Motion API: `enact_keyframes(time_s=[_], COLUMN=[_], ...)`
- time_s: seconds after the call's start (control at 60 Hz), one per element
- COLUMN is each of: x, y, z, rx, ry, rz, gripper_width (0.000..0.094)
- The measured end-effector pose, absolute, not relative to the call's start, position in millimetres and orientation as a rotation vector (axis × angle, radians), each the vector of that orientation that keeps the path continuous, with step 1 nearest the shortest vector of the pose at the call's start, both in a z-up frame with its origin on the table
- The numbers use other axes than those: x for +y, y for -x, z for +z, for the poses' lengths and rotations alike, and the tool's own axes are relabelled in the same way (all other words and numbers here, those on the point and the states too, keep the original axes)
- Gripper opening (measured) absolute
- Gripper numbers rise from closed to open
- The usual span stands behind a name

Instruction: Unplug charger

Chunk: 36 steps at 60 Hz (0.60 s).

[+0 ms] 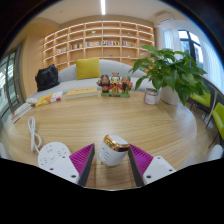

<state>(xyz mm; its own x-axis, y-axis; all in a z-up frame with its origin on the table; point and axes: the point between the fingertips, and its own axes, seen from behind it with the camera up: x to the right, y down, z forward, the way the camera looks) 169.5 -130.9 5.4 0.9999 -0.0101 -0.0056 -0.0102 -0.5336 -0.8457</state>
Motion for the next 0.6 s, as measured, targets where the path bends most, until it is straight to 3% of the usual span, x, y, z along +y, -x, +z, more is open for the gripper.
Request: enact_keyframes(time_s=[0.083, 0.133, 0.6], x=[-133.5, -136.7, -251.5], y=[-180.1, -187.4, -187.4], z=[11.5, 19.1, 129.3], rx=[0.025, 0.032, -0.029], ry=[2.139, 2.136, 2.037], rz=[-0.037, -0.057, -0.125], gripper_width=[0.0807, 0.0843, 0.0853])
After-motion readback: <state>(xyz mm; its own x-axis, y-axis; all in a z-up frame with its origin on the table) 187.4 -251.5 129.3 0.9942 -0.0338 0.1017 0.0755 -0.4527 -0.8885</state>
